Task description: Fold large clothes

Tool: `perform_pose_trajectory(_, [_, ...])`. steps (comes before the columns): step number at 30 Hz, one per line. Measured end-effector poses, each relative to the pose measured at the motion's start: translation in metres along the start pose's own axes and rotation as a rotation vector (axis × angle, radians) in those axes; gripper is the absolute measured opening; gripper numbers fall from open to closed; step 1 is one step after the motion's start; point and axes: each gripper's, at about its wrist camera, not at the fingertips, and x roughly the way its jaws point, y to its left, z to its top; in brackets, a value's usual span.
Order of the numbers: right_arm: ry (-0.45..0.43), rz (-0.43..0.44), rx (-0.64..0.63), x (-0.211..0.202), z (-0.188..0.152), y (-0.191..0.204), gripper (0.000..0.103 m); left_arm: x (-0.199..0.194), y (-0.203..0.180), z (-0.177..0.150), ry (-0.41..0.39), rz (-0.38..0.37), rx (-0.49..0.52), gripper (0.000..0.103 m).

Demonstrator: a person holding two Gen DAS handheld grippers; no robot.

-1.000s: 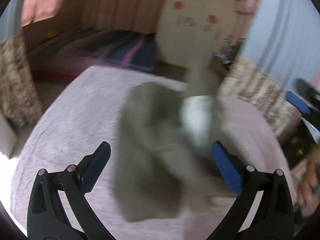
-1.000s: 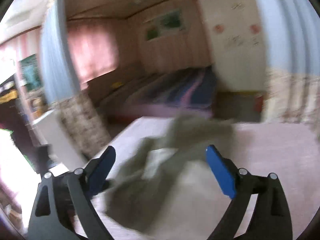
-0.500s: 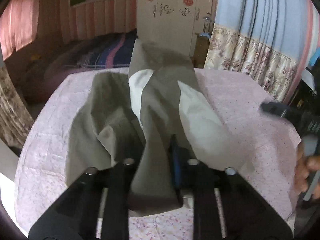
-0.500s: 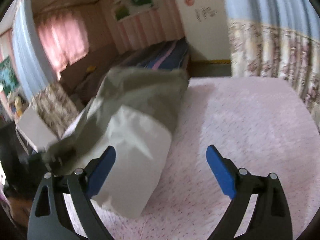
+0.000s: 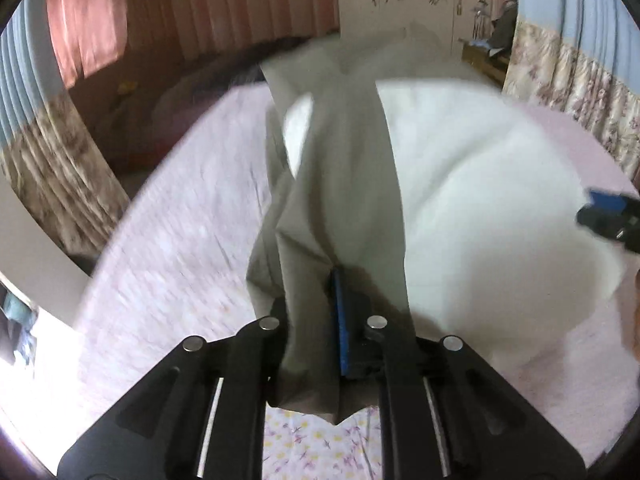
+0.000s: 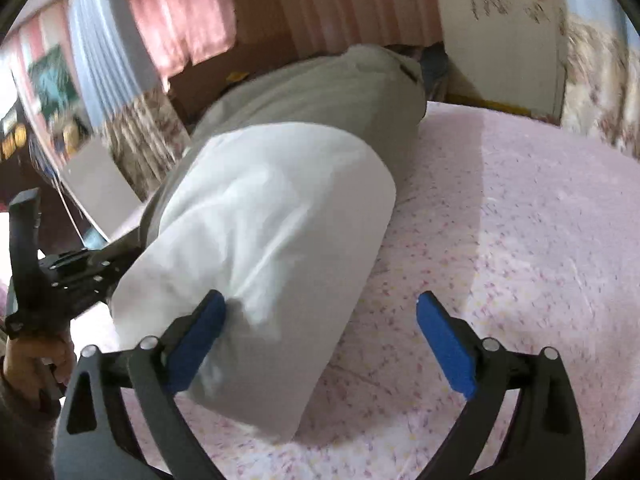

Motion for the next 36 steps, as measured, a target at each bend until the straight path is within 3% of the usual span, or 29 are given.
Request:
perform_pose_trajectory(4, [0.003,-0.052,-0.047,-0.001,-0.001,0.007,0.099,-0.004,0.005,-0.001,-0.026,-0.005,-0.016,0.016])
perform_pose_trajectory(5, [0.000,-0.063,-0.050,-0.006,0.002,0.008,0.099,-0.011,0.009,0.005,-0.023,-0.010,-0.025,0.025])
perform_pose_trajectory(7, [-0.059,-0.117,-0.074,-0.031,0.017,0.013,0.099,-0.036,0.023,0.022,-0.053,-0.006,-0.045,0.061])
perform_pose_trajectory(8, [-0.093,-0.136,-0.080,-0.040,0.023,0.013,0.099,-0.053,0.029,0.032,-0.097,0.013,-0.050,0.086])
perform_pose_trajectory(9, [-0.146,-0.166,-0.077,-0.052,0.037,0.012,0.100,-0.073,0.038,0.049,-0.159,0.040,-0.055,0.099])
perform_pose_trajectory(12, [-0.219,-0.236,-0.049,-0.055,0.081,0.004,0.100,-0.093,0.041,0.096,-0.226,0.060,-0.038,0.100])
perform_pose_trajectory(14, [-0.231,-0.266,-0.030,-0.044,0.107,0.001,0.100,-0.082,0.032,0.132,-0.235,0.066,-0.006,0.100])
perform_pose_trajectory(18, [-0.154,-0.316,0.034,0.018,0.149,-0.014,0.100,-0.001,0.013,0.173,-0.119,0.075,-0.013,0.100])
perform_pose_trajectory(21, [-0.068,-0.326,0.071,0.059,0.150,-0.031,0.100,0.057,0.010,0.172,-0.023,0.110,-0.021,0.097])
perform_pose_trajectory(23, [-0.035,-0.327,0.068,0.077,0.146,-0.041,0.100,0.081,0.017,0.160,0.024,0.092,-0.059,0.097])
perform_pose_trajectory(27, [0.008,-0.340,0.018,0.104,0.130,-0.043,0.100,0.112,0.026,0.133,0.043,0.090,-0.112,0.100])
perform_pose_trajectory(31, [0.022,-0.352,0.016,0.120,0.121,-0.044,0.100,0.124,0.033,0.114,0.025,0.102,-0.177,0.100])
perform_pose_trajectory(36, [-0.002,-0.353,0.046,0.102,0.127,-0.039,0.100,0.119,0.031,0.117,0.023,0.116,-0.153,0.100])
